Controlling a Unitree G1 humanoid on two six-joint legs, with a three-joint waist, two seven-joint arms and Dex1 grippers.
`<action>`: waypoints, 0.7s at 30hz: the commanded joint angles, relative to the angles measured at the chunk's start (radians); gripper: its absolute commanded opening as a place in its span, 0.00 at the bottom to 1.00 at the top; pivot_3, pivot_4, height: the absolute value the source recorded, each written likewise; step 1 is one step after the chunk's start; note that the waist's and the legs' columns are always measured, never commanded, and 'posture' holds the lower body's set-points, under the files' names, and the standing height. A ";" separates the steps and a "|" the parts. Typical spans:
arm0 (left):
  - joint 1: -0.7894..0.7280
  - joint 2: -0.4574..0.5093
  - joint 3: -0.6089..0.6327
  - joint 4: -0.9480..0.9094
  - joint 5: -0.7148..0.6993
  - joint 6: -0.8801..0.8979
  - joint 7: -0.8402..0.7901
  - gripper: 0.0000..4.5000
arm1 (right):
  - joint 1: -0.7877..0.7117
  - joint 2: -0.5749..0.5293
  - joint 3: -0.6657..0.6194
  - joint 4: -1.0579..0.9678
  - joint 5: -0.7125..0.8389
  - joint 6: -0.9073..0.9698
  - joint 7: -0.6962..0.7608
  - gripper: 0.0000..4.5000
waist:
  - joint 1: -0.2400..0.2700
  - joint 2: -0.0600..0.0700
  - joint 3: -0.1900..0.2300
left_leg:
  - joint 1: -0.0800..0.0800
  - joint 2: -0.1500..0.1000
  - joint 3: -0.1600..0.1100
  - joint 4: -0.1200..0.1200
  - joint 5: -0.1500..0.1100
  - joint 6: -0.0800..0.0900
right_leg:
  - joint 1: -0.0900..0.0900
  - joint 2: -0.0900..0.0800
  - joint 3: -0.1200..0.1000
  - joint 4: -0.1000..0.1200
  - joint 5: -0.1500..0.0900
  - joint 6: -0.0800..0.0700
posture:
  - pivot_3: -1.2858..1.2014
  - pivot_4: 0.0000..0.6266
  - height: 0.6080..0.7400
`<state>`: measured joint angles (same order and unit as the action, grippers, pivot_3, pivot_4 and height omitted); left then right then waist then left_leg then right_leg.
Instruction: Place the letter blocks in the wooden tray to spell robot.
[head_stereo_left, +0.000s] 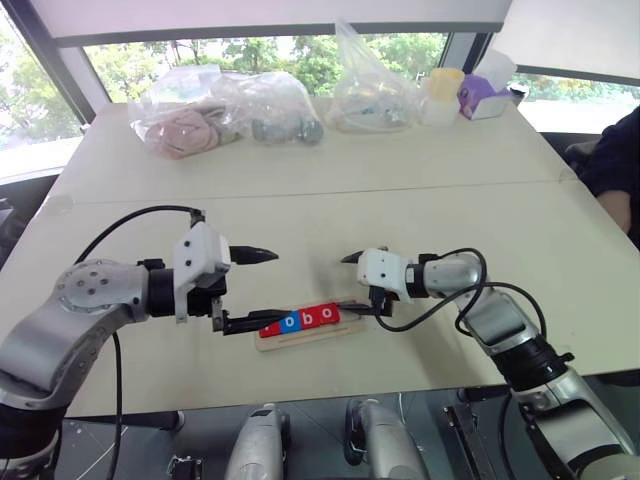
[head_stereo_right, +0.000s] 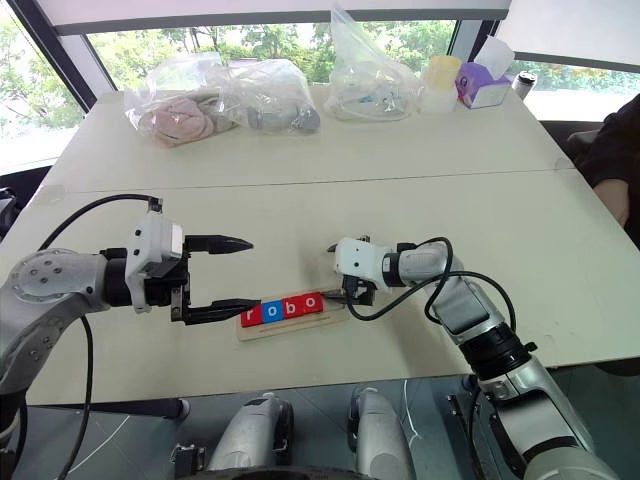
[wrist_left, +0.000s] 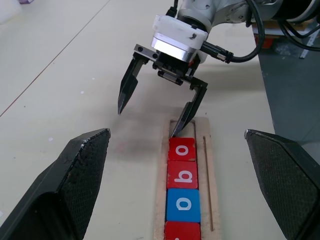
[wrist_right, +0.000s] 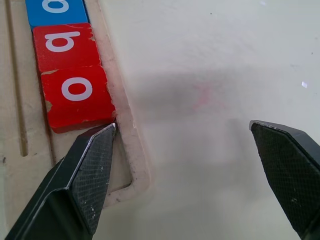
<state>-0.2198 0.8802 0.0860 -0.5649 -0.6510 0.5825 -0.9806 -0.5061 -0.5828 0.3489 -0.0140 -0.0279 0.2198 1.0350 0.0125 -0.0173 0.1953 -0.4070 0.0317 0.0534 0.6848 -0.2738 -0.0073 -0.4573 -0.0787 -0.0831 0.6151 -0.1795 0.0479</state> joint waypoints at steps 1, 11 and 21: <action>-0.013 -0.005 0.002 -0.026 -0.006 -0.010 0.001 1.00 | -0.008 -0.039 -0.043 -0.070 0.033 0.046 0.030 0.97 | 0.000 0.000 0.000 | 0.000 0.000 0.000 0.000 0.000 0.000 | 0.000 0.000 0.000 0.000 0.000 0.000 | 0.52 0.24 1.00; -0.010 -0.009 0.000 -0.017 0.001 -0.017 -0.007 1.00 | 0.002 -0.141 -0.305 -0.229 0.205 0.374 -0.017 0.97 | 0.000 0.000 0.000 | 0.000 0.000 0.000 0.000 0.000 0.000 | -0.001 0.000 0.000 0.000 0.000 -0.001 | 0.52 0.24 1.00; -0.004 -0.014 -0.007 -0.014 0.011 -0.024 -0.013 1.00 | 0.108 -0.106 -0.494 -0.279 0.080 0.826 -0.463 0.97 | -0.001 0.000 0.000 | -0.001 0.000 0.001 0.000 0.000 0.000 | -0.001 -0.001 0.000 0.000 -0.001 -0.004 | 0.52 0.24 1.00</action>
<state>-0.2128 0.8667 0.0738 -0.5636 -0.6421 0.5761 -0.9930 -0.3913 -0.6982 -0.1022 -0.2177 0.0583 0.9591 0.6256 0.0111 -0.0177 0.1949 -0.4075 0.0317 0.0539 0.6846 -0.2737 -0.0074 -0.4588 -0.0791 -0.0831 0.6154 -0.1803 0.0444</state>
